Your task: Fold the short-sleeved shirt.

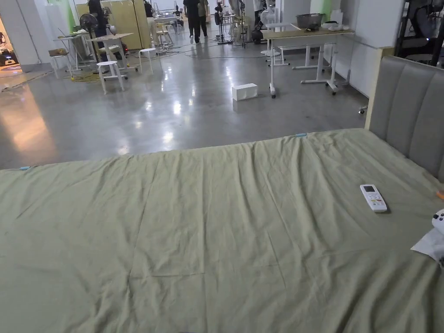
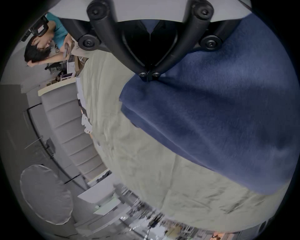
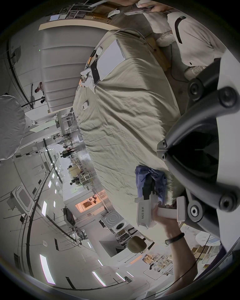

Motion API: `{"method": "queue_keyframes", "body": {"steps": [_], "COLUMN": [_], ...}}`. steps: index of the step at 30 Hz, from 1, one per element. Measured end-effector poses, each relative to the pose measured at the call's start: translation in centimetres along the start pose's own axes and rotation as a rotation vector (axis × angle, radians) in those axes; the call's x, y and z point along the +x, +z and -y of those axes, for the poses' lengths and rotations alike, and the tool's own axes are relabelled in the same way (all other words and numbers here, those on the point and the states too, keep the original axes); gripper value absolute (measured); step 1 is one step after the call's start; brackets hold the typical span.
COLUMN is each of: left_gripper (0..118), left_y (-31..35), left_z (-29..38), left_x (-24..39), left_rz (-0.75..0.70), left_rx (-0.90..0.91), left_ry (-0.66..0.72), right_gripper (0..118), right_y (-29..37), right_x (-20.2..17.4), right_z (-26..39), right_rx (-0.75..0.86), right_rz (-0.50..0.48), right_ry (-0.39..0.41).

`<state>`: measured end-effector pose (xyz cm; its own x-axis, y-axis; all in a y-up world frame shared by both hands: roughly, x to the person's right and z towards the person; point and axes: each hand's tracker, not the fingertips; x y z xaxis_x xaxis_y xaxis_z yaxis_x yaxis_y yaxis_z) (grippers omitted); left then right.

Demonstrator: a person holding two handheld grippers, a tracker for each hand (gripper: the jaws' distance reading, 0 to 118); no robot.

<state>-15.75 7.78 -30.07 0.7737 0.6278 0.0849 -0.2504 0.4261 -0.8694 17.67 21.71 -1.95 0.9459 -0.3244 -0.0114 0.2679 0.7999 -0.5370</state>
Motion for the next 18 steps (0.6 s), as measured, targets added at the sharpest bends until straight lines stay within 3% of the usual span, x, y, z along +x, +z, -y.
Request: {"method": "queue_keyframes", "body": {"steps": [6,11,16,18], "left_gripper": [0,0,0,0], "left_y": [2.3,8.5,14.8,16.2], "left_z": [-1.5,-1.7,-2.2,-2.4], "left_x": [0.5,-0.2,-1.6,-2.6], "left_rz": [0.018,0.252,0.17,0.117], "left_rx": [-0.001,0.215,0.296,0.286], "left_ry": [0.055,0.189,0.089,0.046], "right_gripper": [0,0,0,0], "right_y": [-2.0,-6.4,-17.5,-22.7], "right_x": [-0.8,-3.5,-8.0,-9.8], "right_z": [-0.5,-1.9,-3.1,-3.1], "right_rx": [-0.043,-0.091,-0.237,-0.306], "right_rz": [-0.041,-0.153,-0.303,-0.355], "right_ry": [-0.002,-0.054,-0.014,-0.044]}}
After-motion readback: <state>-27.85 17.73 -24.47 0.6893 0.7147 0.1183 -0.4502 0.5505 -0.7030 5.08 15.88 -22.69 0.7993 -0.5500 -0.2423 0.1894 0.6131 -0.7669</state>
